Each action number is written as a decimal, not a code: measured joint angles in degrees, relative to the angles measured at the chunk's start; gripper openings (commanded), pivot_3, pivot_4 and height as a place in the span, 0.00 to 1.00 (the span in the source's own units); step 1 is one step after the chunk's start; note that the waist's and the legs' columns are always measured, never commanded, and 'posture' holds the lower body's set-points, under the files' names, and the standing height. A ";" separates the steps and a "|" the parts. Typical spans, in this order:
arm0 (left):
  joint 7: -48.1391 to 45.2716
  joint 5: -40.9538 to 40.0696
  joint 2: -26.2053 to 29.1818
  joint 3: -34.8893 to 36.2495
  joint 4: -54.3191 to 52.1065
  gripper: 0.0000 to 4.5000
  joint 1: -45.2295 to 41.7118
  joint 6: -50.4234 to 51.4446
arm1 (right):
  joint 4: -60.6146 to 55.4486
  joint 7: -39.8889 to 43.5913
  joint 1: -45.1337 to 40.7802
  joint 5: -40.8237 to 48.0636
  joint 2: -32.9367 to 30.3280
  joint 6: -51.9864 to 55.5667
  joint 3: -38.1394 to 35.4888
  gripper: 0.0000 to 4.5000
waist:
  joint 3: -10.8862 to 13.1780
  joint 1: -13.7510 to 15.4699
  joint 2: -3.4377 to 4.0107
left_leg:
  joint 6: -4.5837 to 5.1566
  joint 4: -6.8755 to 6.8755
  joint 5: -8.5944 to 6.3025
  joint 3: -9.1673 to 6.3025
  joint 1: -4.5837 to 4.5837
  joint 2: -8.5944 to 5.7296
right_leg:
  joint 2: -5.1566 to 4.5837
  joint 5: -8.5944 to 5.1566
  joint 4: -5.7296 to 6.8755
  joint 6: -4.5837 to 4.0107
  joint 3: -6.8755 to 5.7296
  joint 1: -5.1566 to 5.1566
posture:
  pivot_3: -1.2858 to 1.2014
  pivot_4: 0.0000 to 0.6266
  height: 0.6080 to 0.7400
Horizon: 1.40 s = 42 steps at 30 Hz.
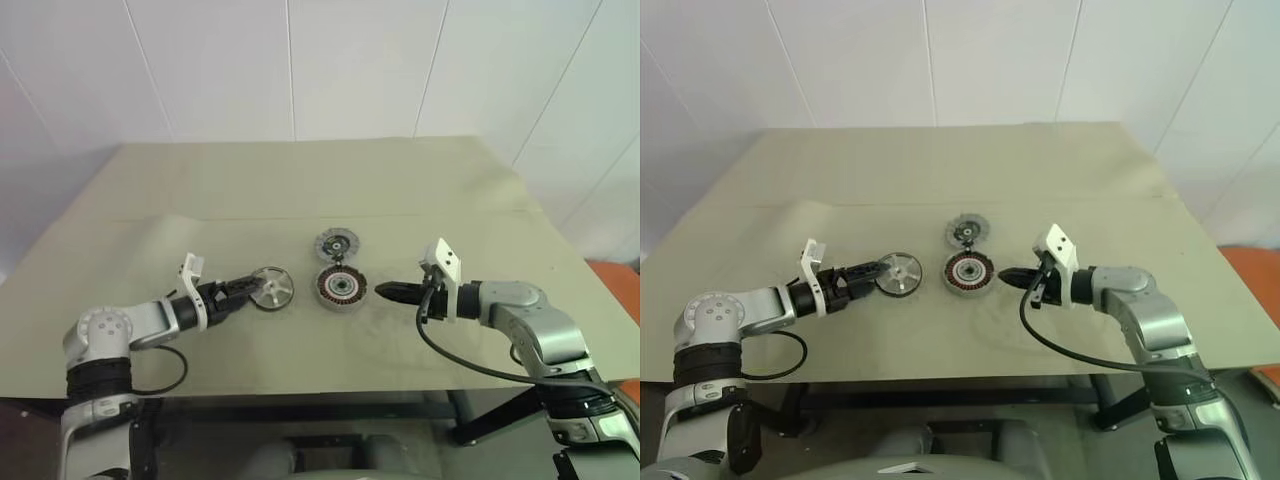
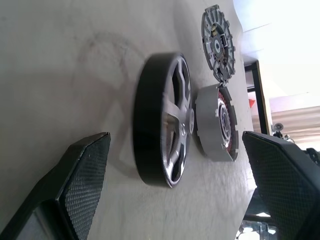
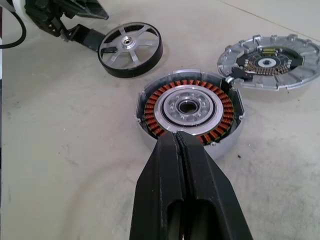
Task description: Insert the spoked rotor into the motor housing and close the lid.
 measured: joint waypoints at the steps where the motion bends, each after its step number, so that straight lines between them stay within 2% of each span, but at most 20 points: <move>1: 0.00 0.54 0.05 0.01 0.68 0.87 -0.22 -0.85 | -0.02 -0.07 0.00 0.00 0.00 0.08 0.00 0.00 | 0.00 0.00 0.00 | 0.00 -0.01 0.00 0.00 0.00 0.00 | 0.00 0.00 0.00 0.01 0.00 -0.01 | 0.52 0.00 1.00; 12: -1.94 4.61 0.98 0.01 3.06 0.08 -0.08 -3.66 | 0.01 -0.86 -0.24 0.00 -0.01 0.26 -0.02 0.00 | 0.02 0.00 -0.03 | 0.00 -0.04 0.00 0.00 -0.08 0.00 | 0.00 0.02 -0.04 0.01 0.00 -0.08 | 0.52 0.00 1.00; 16: -2.60 4.60 0.69 0.44 3.09 0.07 -0.10 -3.48 | 0.06 -0.96 -0.27 -0.01 -0.01 0.26 -0.02 0.00 | 0.03 -0.03 -0.04 | 0.00 -0.04 0.00 0.00 -0.08 0.01 | 0.00 0.02 -0.04 0.02 0.00 -0.08 | 0.52 0.00 1.00; 18: -2.64 2.15 -1.13 3.37 3.35 0.07 -0.54 -2.44 | 0.06 -0.94 -0.26 0.05 -0.06 0.37 -0.05 0.00 | 0.05 -0.02 -0.07 | 0.00 -0.04 0.00 -0.01 -0.09 0.01 | 0.00 0.02 -0.04 0.02 0.00 -0.08 | 0.52 0.00 1.00; 22: -1.80 -4.32 -4.00 9.15 3.71 0.07 -4.99 1.73 | 0.20 0.82 -0.19 2.85 -1.33 2.11 -2.16 0.00 | 0.18 0.12 -0.27 | 0.01 -0.01 0.00 -0.10 -0.10 0.00 | -0.03 0.03 -0.06 0.04 -0.13 -0.04 | 0.52 0.00 1.00; 26: 0.75 -6.16 -7.10 10.07 4.03 0.07 -8.88 3.67 | 1.72 1.70 -0.06 4.54 -3.59 3.02 -5.21 0.00 | 0.18 0.01 -0.27 | 0.01 -0.03 0.00 -0.09 -0.09 -0.03 | -0.05 0.04 -0.09 0.04 -0.13 -0.01 | 0.52 0.00 1.00; 33: -0.11 0.83 -10.39 -3.10 6.55 0.07 -12.09 2.86 | 2.72 1.65 1.06 4.47 -4.54 3.04 -7.08 0.00 | 0.20 -0.11 -0.30 | 0.00 -0.03 0.00 -0.08 -0.09 -0.01 | -0.02 0.04 -0.08 0.03 -0.11 -0.02 | 0.52 0.00 1.00; 42: -11.97 13.03 -7.13 -15.57 17.21 0.07 -18.74 -6.56 | 1.62 -0.37 4.05 4.51 -4.06 3.02 -7.29 0.00 | 0.21 -0.06 -0.28 | 0.01 -0.03 0.01 -0.06 -0.12 -0.02 | -0.02 0.03 -0.08 0.04 -0.13 -0.06 | 0.52 0.00 1.00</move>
